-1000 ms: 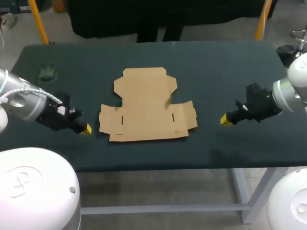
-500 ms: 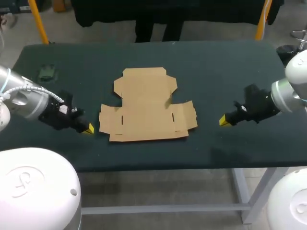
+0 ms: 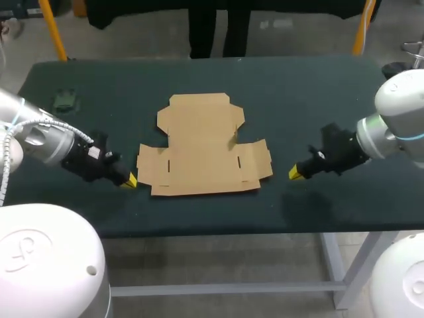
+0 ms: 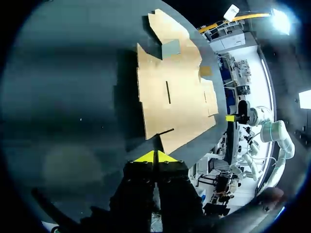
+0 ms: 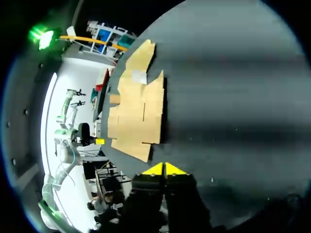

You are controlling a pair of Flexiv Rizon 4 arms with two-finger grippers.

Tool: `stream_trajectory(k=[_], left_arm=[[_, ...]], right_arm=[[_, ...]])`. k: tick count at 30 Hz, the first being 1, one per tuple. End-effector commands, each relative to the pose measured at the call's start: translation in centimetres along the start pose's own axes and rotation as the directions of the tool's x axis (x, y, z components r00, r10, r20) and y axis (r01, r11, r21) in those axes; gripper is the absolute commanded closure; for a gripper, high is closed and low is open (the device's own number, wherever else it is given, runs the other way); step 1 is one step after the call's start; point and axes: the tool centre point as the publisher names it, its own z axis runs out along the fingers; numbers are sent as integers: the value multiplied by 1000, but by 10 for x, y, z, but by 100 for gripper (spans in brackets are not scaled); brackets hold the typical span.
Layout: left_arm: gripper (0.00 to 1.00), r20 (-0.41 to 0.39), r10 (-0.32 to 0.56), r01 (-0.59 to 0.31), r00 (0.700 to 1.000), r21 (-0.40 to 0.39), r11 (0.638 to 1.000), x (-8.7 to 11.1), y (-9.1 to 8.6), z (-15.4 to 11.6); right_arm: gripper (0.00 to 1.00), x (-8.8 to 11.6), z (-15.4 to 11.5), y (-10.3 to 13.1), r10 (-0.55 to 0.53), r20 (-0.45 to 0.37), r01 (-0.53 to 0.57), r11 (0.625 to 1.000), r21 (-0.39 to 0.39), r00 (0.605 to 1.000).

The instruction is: Assemble the packaging by folding the flat box into shape, placing the metal phone stand inside, and closing the box properly

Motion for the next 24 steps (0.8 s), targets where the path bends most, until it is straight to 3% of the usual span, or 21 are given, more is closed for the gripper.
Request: stream_trajectory(k=[1,7,24], left_arm=[[100,-9,0,-1,1000,-8,1000,-4,4,4],[100,-24,-1,0,1000,-23,1000,-7,11,11],[100,-76,-8,3,997,-72,997,-14,5,35]], right_arm=[[100,-2,8,2,0,0,0,1000,7,1000],[100,-1,19,-2,-1,-3,1,1000,15,1000],[100,1,48,-1,-6,-21,7,999,34,1000]])
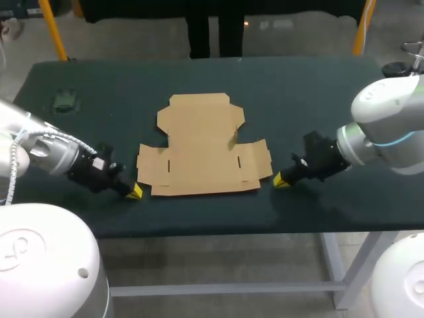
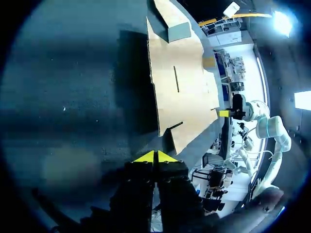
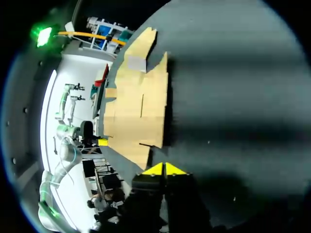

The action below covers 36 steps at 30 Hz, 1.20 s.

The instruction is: Assemble the packaging by folding the flat box into shape, placing the metal phone stand inside, and closing the box properly

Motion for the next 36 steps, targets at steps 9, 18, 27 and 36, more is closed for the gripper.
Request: stream_trajectory(k=[9,18,27,36], left_arm=[[100,3,-10,10,1000,-16,1000,3,-4,8],[100,8,-9,9,1000,-18,1000,7,-4,14],[100,-5,-6,6,1000,-27,1000,8,-7,18],[100,-8,-1,1,1000,-31,1000,10,-8,20]], right_arm=[[100,-1,6,1,18,-22,-18,1000,5,1000],[100,1,13,0,40,-19,-39,999,11,999],[100,5,22,-3,58,4,-58,998,14,998],[100,8,27,-6,69,-33,-69,997,22,997]])
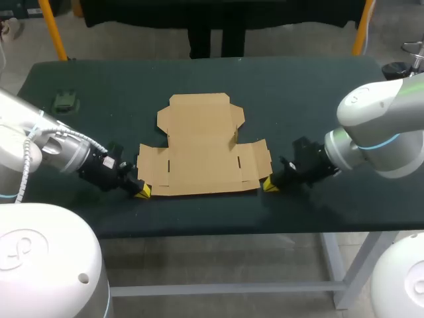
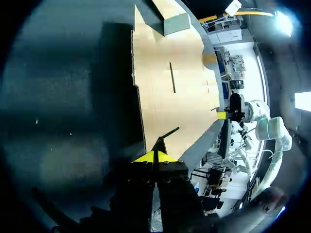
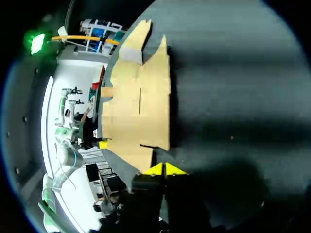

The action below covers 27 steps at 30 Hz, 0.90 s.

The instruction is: Assemble the packaging by folding the flat box into shape, placing the metal phone stand inside, and closing the box properly

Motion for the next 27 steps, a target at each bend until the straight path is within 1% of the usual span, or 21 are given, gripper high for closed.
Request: stream_trajectory(k=[1,9,20,27], left_arm=[[100,0,0,0,1000,-7,1000,-1,-1,2],[100,2,5,-5,1000,-12,1000,0,-1,3],[100,3,16,-16,1000,-18,1000,3,-2,3],[100,10,36,-36,999,-24,999,8,-3,2]], right_arm=[[100,-2,1,0,-1,-21,1,1000,5,1000],[100,0,4,2,3,-33,-2,1000,14,999],[100,10,9,8,-13,-32,14,999,31,999],[100,14,9,9,-18,-28,19,999,34,999]])
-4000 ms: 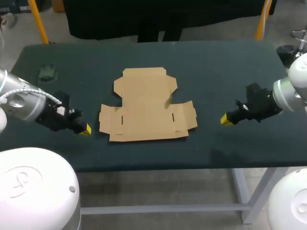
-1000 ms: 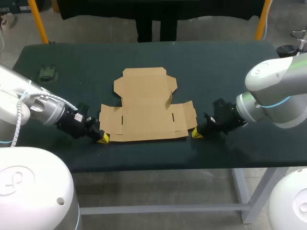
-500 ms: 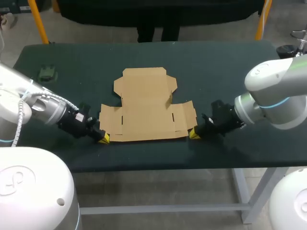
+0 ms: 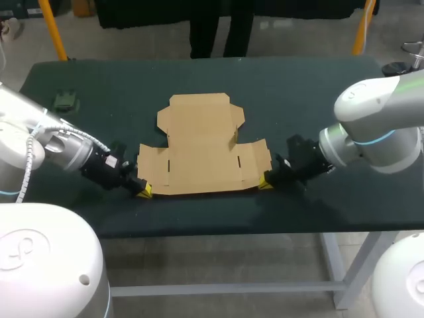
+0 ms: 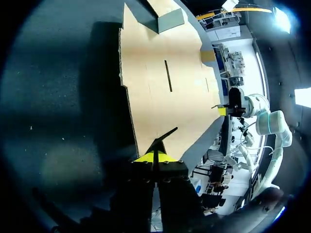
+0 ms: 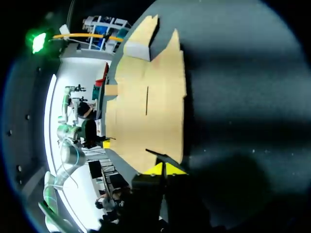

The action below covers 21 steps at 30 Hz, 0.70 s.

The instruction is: Assemble the packaging by folding the flat box into shape, placing the metal phone stand inside, and closing the box properly

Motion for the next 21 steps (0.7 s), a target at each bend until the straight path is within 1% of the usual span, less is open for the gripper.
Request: stream_trajectory(k=[1,10,21], left_arm=[[100,8,7,-7,1000,-10,1000,4,-3,-1],[100,31,23,-22,999,-31,999,10,-6,2],[100,65,14,-11,998,-44,999,12,-6,2]], right_arm=[[100,2,0,2,0,3,0,1000,7,1000],[100,6,0,4,-2,27,2,1000,16,1000],[100,6,-1,5,5,44,-5,1000,17,999]])
